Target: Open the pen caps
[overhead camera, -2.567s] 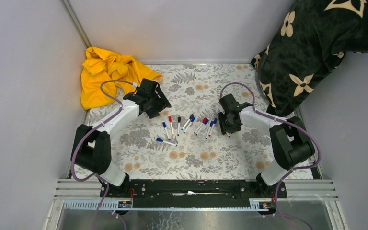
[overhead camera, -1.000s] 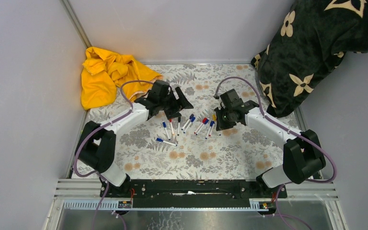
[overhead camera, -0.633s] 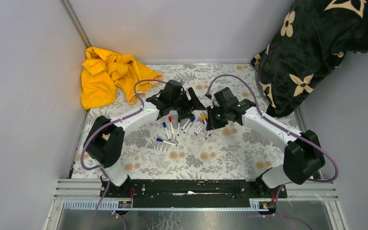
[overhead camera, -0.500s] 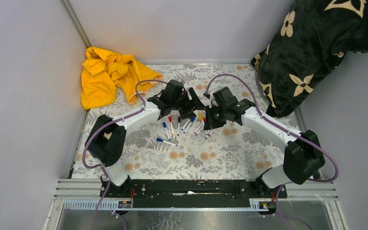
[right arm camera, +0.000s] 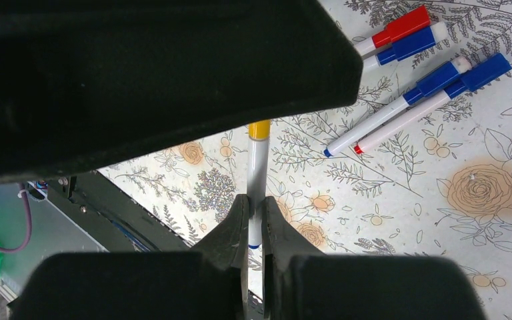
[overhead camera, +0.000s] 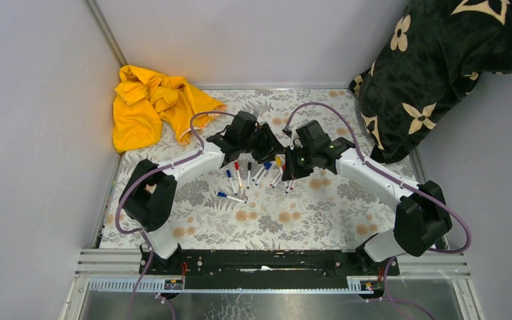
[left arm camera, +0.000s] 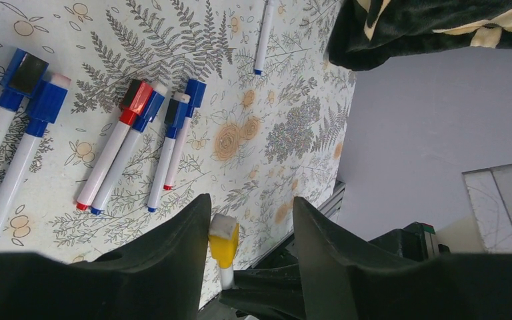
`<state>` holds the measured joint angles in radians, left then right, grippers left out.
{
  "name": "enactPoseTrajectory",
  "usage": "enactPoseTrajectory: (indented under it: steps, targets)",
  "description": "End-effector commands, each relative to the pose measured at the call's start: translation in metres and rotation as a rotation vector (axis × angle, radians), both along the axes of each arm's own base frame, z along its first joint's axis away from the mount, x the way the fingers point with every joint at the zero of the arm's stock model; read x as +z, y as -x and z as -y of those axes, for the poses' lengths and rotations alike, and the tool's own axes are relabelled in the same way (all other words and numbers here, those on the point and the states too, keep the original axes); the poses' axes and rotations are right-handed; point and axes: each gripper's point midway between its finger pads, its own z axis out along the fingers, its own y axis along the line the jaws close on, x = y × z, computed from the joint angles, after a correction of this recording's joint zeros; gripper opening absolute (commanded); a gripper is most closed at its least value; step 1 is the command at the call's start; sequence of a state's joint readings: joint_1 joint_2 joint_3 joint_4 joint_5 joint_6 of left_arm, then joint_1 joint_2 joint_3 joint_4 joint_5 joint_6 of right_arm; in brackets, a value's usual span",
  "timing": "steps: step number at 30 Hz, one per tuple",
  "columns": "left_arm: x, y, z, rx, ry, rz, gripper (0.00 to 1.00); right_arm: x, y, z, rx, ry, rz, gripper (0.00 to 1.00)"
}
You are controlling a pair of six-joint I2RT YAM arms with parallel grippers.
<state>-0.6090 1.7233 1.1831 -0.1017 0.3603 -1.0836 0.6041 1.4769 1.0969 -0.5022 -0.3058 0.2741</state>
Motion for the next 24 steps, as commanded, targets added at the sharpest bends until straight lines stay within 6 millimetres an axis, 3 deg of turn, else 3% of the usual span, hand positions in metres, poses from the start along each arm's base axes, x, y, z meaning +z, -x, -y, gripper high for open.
enactPoseTrajectory:
  steps: [1, 11, 20, 24]
  targets:
    - [0.0173, 0.0036, 0.0107, -0.031, 0.06, 0.044, 0.54, 0.0244, -0.0138, -0.0148, 0.01, -0.057, 0.071, 0.0]
    - [0.0113, 0.0117, 0.0032, -0.025, 0.049, 0.035, 0.53, 0.0307, -0.0217, -0.0124, -0.013, -0.054, 0.105, 0.0]
    - [0.0188, 0.0077, 0.0061, -0.022, 0.063, 0.051, 0.44, 0.0249, -0.0163, -0.0124, -0.007, -0.062, 0.087, 0.0]
    - [0.0176, 0.0093, 0.0071, -0.03, 0.067, 0.049, 0.33, 0.024, -0.0166, -0.0114, -0.011, -0.059, 0.09, 0.0]
